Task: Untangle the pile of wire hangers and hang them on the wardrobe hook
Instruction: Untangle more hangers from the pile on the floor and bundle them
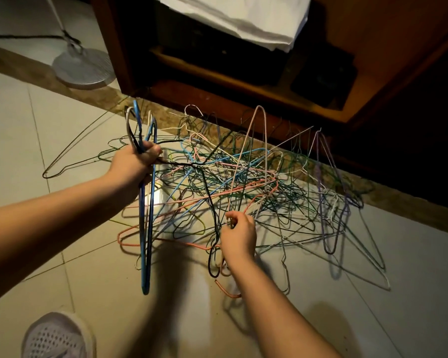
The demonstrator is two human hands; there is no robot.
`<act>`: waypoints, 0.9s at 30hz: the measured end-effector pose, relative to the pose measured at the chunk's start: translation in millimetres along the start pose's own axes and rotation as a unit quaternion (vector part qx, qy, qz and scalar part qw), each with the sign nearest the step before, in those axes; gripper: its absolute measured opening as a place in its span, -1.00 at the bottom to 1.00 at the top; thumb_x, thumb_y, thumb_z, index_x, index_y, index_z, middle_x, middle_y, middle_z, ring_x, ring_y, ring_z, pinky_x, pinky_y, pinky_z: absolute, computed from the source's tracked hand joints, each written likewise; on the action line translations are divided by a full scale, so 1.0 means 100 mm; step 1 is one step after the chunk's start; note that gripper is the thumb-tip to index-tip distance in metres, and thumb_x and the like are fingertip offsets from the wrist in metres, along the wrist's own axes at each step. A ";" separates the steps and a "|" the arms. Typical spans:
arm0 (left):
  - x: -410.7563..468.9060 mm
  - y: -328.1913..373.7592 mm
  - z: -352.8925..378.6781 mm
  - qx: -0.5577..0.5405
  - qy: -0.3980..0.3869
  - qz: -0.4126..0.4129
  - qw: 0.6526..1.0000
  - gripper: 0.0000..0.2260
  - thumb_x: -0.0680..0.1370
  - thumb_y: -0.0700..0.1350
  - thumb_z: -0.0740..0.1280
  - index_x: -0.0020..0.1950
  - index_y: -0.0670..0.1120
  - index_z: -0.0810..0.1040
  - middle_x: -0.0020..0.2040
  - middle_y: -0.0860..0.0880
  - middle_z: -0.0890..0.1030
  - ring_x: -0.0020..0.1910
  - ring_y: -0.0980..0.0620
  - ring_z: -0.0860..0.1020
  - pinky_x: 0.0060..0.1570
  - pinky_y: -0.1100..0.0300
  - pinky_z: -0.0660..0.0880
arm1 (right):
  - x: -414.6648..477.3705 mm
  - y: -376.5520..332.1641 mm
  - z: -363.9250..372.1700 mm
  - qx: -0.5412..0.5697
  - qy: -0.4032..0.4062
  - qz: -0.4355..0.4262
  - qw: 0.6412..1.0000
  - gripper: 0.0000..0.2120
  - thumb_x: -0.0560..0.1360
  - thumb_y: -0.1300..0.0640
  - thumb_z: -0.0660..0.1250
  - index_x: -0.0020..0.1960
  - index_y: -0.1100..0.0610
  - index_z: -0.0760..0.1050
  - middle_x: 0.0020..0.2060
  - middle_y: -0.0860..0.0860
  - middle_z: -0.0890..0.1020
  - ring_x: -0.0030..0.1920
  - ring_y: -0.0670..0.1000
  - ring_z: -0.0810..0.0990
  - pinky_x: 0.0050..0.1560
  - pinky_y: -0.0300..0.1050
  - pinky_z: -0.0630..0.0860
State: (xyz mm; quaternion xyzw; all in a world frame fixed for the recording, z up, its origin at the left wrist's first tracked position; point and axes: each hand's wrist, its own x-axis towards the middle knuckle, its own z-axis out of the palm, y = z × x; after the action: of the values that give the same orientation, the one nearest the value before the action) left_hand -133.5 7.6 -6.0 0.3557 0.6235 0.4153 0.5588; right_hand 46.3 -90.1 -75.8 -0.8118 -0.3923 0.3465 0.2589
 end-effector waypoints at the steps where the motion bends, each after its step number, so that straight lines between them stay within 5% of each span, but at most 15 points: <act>1: 0.00 0.01 0.01 -0.003 0.001 0.002 1.000 -0.95 0.60 -0.18 0.20 -0.03 -0.10 0.43 -0.22 -0.03 0.48 -0.43 0.13 0.25 -0.58 0.39 0.25 | 0.00 0.00 0.00 0.008 0.011 0.002 1.000 -0.74 0.45 0.35 0.23 0.09 0.13 0.50 0.16 0.08 0.45 0.08 0.07 0.48 0.00 -0.26 0.32; 6: -0.03 0.01 0.00 0.001 -0.013 0.001 1.000 -0.95 0.61 -0.18 0.19 0.02 -0.13 0.42 -0.22 -0.04 0.46 -0.44 0.14 0.25 -0.58 0.40 0.24 | 0.00 0.07 -0.02 0.007 0.022 0.012 1.000 -0.66 0.48 0.18 0.31 0.24 0.08 0.38 0.23 0.09 0.41 0.09 0.06 0.47 -0.11 -0.26 0.27; 11: -0.02 0.03 -0.06 0.004 -0.040 0.005 0.999 -0.89 0.61 -0.16 0.17 -0.09 -0.07 0.43 -0.20 -0.05 0.49 -0.53 0.21 0.28 -0.57 0.39 0.23 | 0.17 0.06 -0.02 -0.081 0.012 -0.006 0.997 -0.40 0.45 -0.01 0.37 0.43 -0.05 0.22 0.36 0.07 0.32 0.28 0.14 0.39 0.18 -0.06 0.38; 18: -0.01 0.01 -0.11 0.018 -0.039 0.011 0.999 -0.86 0.62 -0.16 0.15 -0.11 -0.04 0.42 -0.21 -0.02 0.46 -0.42 0.16 0.27 -0.50 0.38 0.23 | 0.30 0.03 -0.02 -0.225 -0.044 -0.034 0.973 -0.61 0.43 -0.10 0.31 0.11 0.16 0.47 0.08 0.10 0.56 0.07 0.15 0.52 -0.02 -0.10 0.44; 23: 0.09 -0.02 -0.20 0.026 -0.021 0.012 0.999 -0.85 0.62 -0.15 0.16 -0.13 -0.02 0.43 -0.21 0.00 0.48 -0.43 0.17 0.28 -0.50 0.38 0.26 | 0.28 0.13 -0.09 -0.131 -0.055 -0.087 0.986 -0.67 0.45 -0.15 0.34 0.01 0.08 0.41 -0.18 -0.01 0.56 -0.18 0.05 0.52 -0.21 -0.11 0.46; 27: 0.13 -0.04 -0.22 0.029 -0.011 0.003 1.000 -0.86 0.62 -0.15 0.17 -0.12 -0.02 0.45 -0.23 0.02 0.47 -0.41 0.17 0.29 -0.49 0.36 0.26 | 0.31 0.22 -0.17 -0.046 -0.049 -0.104 0.992 -0.78 0.48 -0.06 0.34 -0.20 0.05 0.42 -0.38 -0.09 0.46 -0.33 -0.04 0.40 -0.36 -0.20 0.29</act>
State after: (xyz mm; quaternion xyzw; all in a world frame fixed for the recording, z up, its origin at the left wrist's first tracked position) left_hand -156.7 14.9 -13.7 0.3782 0.6278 0.3948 0.5540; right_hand 83.1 -79.8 -91.4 -0.7597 -0.5021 0.3388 0.2365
